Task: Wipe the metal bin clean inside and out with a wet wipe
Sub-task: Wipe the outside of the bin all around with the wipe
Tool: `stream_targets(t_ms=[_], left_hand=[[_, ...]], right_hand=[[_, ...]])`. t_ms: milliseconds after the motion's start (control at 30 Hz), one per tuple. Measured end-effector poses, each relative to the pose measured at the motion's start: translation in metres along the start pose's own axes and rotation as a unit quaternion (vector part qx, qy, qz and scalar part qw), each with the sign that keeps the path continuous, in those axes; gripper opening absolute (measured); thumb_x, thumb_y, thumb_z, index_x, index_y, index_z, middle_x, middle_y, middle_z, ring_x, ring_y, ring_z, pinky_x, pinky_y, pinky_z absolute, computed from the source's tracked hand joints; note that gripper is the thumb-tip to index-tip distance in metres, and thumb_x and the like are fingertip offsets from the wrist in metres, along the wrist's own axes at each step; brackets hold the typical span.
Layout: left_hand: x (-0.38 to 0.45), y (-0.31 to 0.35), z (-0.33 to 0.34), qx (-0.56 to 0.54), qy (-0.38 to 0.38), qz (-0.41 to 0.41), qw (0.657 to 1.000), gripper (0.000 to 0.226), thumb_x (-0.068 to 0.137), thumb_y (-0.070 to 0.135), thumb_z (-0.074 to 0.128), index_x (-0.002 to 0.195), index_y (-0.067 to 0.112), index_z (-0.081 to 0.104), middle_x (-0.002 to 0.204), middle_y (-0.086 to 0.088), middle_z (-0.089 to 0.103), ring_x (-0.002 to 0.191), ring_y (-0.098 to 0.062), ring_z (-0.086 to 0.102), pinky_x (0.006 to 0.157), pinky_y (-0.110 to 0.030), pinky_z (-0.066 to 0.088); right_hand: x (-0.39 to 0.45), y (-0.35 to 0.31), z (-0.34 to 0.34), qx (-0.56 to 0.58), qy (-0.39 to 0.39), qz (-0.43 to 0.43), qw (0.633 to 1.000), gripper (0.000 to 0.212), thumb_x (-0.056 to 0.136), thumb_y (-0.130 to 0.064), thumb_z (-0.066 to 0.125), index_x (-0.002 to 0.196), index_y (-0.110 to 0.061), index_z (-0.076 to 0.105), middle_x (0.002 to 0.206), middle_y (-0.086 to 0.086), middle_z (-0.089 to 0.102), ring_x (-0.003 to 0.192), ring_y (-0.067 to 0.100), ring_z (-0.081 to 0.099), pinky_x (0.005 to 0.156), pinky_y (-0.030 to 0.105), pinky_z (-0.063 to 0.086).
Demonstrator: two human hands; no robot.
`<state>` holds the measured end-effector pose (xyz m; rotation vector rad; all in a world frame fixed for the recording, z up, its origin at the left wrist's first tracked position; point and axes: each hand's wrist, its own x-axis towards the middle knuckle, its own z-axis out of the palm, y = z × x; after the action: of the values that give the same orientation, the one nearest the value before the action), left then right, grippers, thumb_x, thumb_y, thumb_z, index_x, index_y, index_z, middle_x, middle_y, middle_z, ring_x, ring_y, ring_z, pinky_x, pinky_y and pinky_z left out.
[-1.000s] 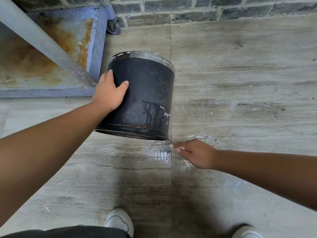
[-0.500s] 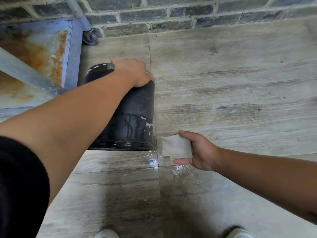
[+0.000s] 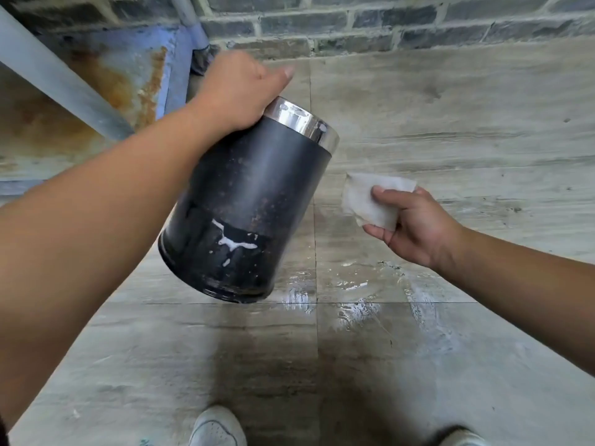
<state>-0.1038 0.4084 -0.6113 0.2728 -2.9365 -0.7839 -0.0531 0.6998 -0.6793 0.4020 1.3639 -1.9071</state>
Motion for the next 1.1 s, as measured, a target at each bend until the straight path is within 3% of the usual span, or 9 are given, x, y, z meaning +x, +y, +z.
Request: stream_targets(t_ms=[67,167,333,400,500,567,667,933,1100], left_hand=[[0.003,-0.003,-0.013,-0.039,0.047,-0.035,0.998,0.064,0.09,0.054,0.046,0.046,0.009,0.038,0.034,0.007,0.035,0.039,-0.01,0.033,0.045,-0.02,0.029],[0.007,0.0,-0.02,-0.086,0.097,-0.068,0.989,0.062,0.091,0.054,0.048,0.048,0.016,0.025,0.031,0.005,0.025,0.035,-0.009,0.027,0.041,-0.019,0.024],[0.002,-0.008,-0.009,-0.09,0.102,0.006,0.991,0.055,0.085,0.06,0.048,0.065,0.01,0.048,0.058,0.005,0.038,0.06,-0.009,0.037,0.059,-0.029,0.029],[0.0,-0.007,-0.002,-0.031,0.093,0.039,0.994,0.051,0.078,0.064,0.049,0.086,0.015,0.057,0.07,0.008,0.045,0.076,-0.012,0.043,0.068,-0.029,0.03],[0.003,-0.01,0.007,0.033,0.095,0.07,0.992,0.066,0.074,0.066,0.05,0.118,0.017,0.056,0.104,0.002,0.055,0.103,-0.019,0.047,0.088,-0.036,0.033],[0.001,-0.017,0.014,0.066,0.099,0.086,0.989,0.074,0.074,0.065,0.053,0.133,0.021,0.047,0.121,-0.003,0.052,0.116,-0.025,0.044,0.1,-0.046,0.031],[0.0,-0.029,0.021,0.104,0.121,0.083,0.984,0.078,0.073,0.067,0.053,0.137,0.024,0.04,0.123,-0.004,0.05,0.117,-0.027,0.042,0.102,-0.052,0.029],[0.007,-0.046,0.068,0.132,-0.067,0.02,0.989,0.079,0.075,0.069,0.053,0.137,0.023,0.035,0.137,-0.006,0.049,0.124,-0.031,0.041,0.096,-0.049,0.033],[0.011,-0.043,0.07,0.142,-0.079,0.041,0.986,0.065,0.075,0.069,0.048,0.124,0.026,0.042,0.124,-0.004,0.054,0.114,-0.028,0.044,0.086,-0.044,0.031]], right_hand=[[-0.002,-0.013,0.014,0.012,-0.014,-0.047,0.999,0.01,0.089,-0.014,0.064,0.097,-0.02,0.067,0.087,-0.001,0.075,0.083,0.017,0.073,0.059,0.03,0.058],[-0.008,-0.029,0.033,-0.039,-0.032,-0.18,0.982,0.022,0.092,-0.015,0.056,0.11,-0.018,0.069,0.108,0.005,0.073,0.103,0.024,0.069,0.07,0.031,0.057],[-0.006,-0.017,0.063,-0.271,-0.045,-0.396,0.876,0.034,0.098,-0.013,0.047,0.13,-0.019,0.056,0.132,0.0,0.059,0.126,0.01,0.052,0.108,0.032,0.041],[0.004,-0.001,0.07,-0.365,-0.058,-0.434,0.822,0.039,0.098,-0.008,0.046,0.137,-0.014,0.048,0.142,-0.001,0.047,0.135,0.005,0.04,0.114,0.023,0.029],[0.03,0.013,0.07,-0.526,-0.076,-0.458,0.712,0.045,0.098,-0.005,0.047,0.143,-0.006,0.041,0.154,0.012,0.03,0.147,0.031,0.017,0.119,0.049,0.018],[0.044,0.014,0.07,-0.568,-0.056,-0.447,0.689,0.047,0.099,-0.01,0.045,0.146,-0.011,0.038,0.159,0.013,0.023,0.148,0.035,0.007,0.114,0.062,0.018],[0.056,0.013,0.071,-0.59,-0.06,-0.445,0.671,0.047,0.102,-0.028,0.033,0.148,-0.018,0.031,0.161,0.007,0.018,0.149,0.027,0.001,0.116,0.059,0.017],[0.062,0.053,0.061,-0.489,-0.111,-0.33,0.8,0.048,0.104,-0.019,0.041,0.15,-0.021,0.028,0.156,-0.008,0.009,0.148,0.016,-0.004,0.118,0.029,0.002],[0.064,0.058,0.053,-0.478,-0.119,-0.308,0.814,0.049,0.104,-0.024,0.038,0.151,-0.025,0.026,0.158,-0.011,0.007,0.149,0.011,-0.006,0.118,0.028,0.001]])
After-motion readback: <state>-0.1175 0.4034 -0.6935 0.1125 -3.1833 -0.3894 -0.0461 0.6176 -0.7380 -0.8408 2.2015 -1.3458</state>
